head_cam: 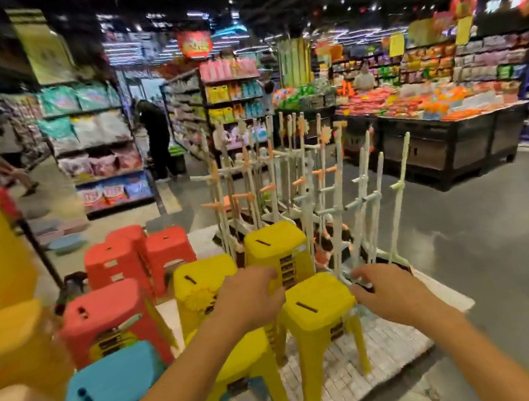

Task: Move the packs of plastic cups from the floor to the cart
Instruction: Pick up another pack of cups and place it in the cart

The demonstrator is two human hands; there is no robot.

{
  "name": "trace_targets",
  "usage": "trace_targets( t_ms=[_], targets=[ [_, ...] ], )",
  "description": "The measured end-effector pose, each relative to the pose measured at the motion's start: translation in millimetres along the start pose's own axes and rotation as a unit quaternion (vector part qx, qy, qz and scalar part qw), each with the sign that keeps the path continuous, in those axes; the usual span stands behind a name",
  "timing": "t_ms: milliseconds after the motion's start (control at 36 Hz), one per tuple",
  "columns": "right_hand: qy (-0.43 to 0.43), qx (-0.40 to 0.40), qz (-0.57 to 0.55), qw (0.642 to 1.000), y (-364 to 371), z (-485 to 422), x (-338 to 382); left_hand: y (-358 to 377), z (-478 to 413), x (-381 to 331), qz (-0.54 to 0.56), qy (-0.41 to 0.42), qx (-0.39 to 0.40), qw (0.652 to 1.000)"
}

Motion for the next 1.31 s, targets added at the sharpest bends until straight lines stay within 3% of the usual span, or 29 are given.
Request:
trace_targets(
  t_ms=[306, 556, 750, 1000, 1139, 1306],
  targets=[
    [-0.24, 0.101, -0.002, 0.966, 100.4, -150.1, 172.9, 18.0, 16.7, 184.7, -0.03, -0.205, -0.016, 0.978],
    [-0.443, 0.21, -0.022, 0.871, 209.5, -177.6, 360.6, 8.7, 126.6, 301.8, -0.05, -0.459, -0.018, 0.887],
    [-0.566, 0.309, -0.037, 0.763, 286.4, -95.5, 478.5, -0.5, 269.0, 321.9, -0.055, -0.605, 0.006, 0.794],
    [-0.684, 0.347, -0.048, 0.64, 337.3, 60.2, 582.6, -1.4, 446.8, 308.8, -0.032, -0.753, -0.01, 0.657],
    [-0.716, 0.368, -0.038, 0.591, 361.1, 141.9, 633.0, 1.8, 541.7, 316.2, -0.039, -0.795, -0.009, 0.606],
    [-0.727, 0.391, -0.023, 0.564, 397.0, 226.7, 693.9, 1.0, 638.6, 341.5, -0.028, -0.819, -0.014, 0.572]
  ],
)
Point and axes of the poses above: each hand's wrist, its own z-axis away from the middle knuckle, its own y-axis out of the palm, x = y × z, the point moved 8 cm from there along -z, towards the middle knuckle, and after that the axes turned 13 degrees about -z, right-handed, at the moved point
